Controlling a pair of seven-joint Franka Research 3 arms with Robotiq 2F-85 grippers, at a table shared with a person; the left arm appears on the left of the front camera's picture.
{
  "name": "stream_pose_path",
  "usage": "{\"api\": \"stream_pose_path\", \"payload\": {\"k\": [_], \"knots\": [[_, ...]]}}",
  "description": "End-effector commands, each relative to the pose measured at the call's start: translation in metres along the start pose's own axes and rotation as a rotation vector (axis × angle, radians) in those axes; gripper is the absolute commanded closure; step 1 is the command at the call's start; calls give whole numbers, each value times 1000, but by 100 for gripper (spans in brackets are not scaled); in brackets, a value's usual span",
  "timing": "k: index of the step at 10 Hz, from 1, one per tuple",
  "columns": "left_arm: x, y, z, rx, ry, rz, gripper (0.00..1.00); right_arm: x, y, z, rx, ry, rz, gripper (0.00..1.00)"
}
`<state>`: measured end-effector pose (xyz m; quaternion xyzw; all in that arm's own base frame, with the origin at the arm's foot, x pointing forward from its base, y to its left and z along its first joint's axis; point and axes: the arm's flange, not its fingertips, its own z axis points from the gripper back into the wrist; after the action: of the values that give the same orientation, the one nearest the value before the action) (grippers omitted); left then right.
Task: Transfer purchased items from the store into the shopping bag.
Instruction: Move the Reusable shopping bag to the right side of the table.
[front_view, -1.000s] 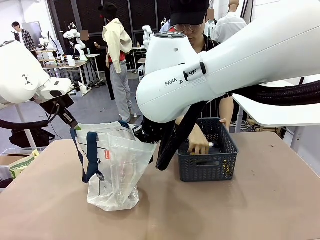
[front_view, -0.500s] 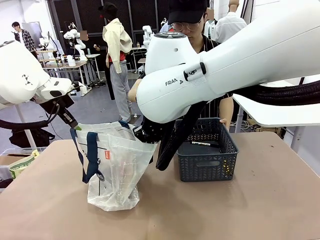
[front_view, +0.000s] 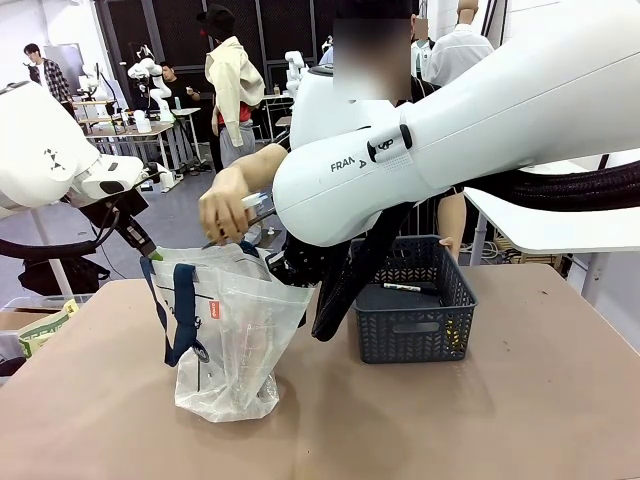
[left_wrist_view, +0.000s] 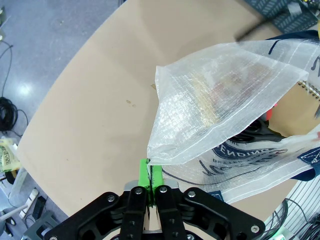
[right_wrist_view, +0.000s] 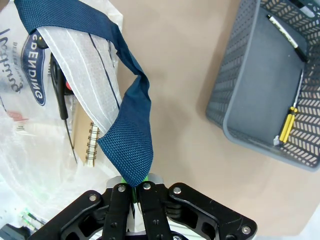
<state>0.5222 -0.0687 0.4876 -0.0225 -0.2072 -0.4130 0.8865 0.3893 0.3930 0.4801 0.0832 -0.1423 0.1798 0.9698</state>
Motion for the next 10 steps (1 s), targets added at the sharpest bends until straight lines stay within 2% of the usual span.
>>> {"api": "stream_pose_path", "payload": {"k": [1, 10], "knots": [[-2, 0, 3, 1, 5, 17, 100, 0, 0, 0, -2, 1, -7, 100], [-2, 0, 3, 1, 5, 17, 100, 0, 0, 0, -2, 1, -7, 100]]}}
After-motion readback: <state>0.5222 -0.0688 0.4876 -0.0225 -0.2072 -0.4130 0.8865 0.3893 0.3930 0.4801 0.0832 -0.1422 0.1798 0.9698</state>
